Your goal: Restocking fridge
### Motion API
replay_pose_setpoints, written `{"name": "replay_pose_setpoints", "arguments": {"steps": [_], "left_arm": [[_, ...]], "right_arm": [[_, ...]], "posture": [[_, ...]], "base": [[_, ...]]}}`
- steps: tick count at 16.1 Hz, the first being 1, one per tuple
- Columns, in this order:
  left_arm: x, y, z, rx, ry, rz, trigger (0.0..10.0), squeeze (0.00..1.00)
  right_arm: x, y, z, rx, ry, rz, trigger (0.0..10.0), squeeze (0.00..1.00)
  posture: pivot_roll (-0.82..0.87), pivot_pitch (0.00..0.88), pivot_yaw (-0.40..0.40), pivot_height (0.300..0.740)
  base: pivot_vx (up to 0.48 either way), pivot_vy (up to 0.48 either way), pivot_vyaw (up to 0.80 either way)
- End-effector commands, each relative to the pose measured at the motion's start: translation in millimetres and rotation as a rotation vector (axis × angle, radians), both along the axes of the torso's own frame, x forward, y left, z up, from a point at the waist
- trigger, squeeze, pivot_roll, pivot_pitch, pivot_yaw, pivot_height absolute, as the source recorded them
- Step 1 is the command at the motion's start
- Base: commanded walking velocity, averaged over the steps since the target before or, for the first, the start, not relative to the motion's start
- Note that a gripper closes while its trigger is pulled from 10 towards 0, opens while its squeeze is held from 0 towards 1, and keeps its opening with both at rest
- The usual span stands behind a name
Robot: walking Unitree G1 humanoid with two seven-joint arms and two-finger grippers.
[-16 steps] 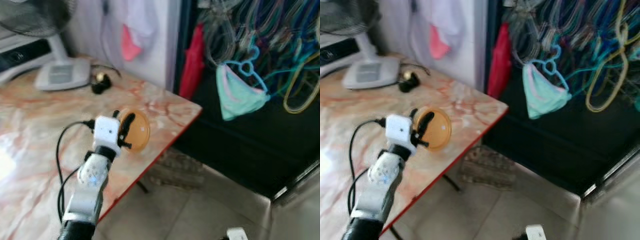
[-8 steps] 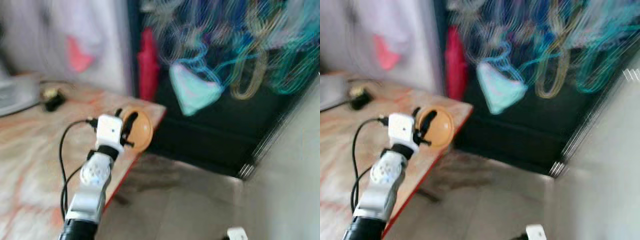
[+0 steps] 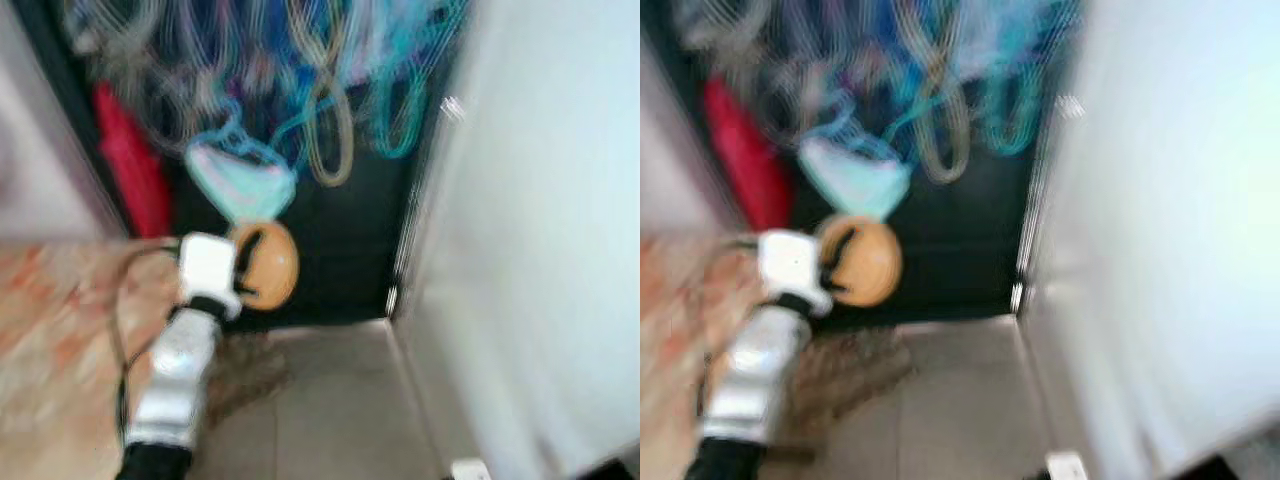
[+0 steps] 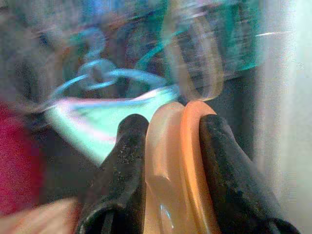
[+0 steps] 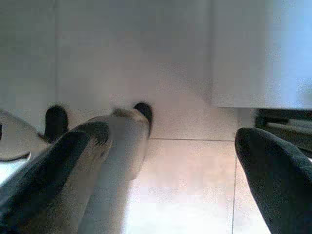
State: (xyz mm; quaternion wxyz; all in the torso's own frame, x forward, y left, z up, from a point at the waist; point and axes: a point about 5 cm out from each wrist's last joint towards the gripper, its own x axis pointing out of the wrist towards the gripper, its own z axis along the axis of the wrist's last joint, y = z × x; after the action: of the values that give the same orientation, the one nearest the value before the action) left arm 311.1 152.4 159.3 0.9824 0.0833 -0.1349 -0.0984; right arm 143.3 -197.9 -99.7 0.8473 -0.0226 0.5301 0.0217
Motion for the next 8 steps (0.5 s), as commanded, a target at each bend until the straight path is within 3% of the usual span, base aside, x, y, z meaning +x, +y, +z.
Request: {"name": "replay_pose_setpoints", "arguments": {"steps": [1,4,8], "left_arm": [[2.0,5.5,3,0.004,-0.006,0.007,10.0,0.00],[7.6,12.4,-10,0.019,0.047,0.024,10.0,0.00],[12.5,27.2,-38,-0.022,0.162,0.066,10.0,0.00]], "right_arm": [[2.9,2.9,1,0.007,-0.010,-0.008,10.0,0.00],[3.5,5.8,0,0.012,-0.012,-0.012,10.0,0.00],[4.0,8.7,0,0.020,-0.014,-0.031,10.0,0.00]], "posture": [[-0.01,0.000,0.034,0.740],[-0.02,0.000,0.048,0.740],[-0.04,0.000,0.067,0.740]], "base": [[0.000,0.000,-0.80],[0.000,0.000,-0.80],[0.000,0.000,-0.80]]}}
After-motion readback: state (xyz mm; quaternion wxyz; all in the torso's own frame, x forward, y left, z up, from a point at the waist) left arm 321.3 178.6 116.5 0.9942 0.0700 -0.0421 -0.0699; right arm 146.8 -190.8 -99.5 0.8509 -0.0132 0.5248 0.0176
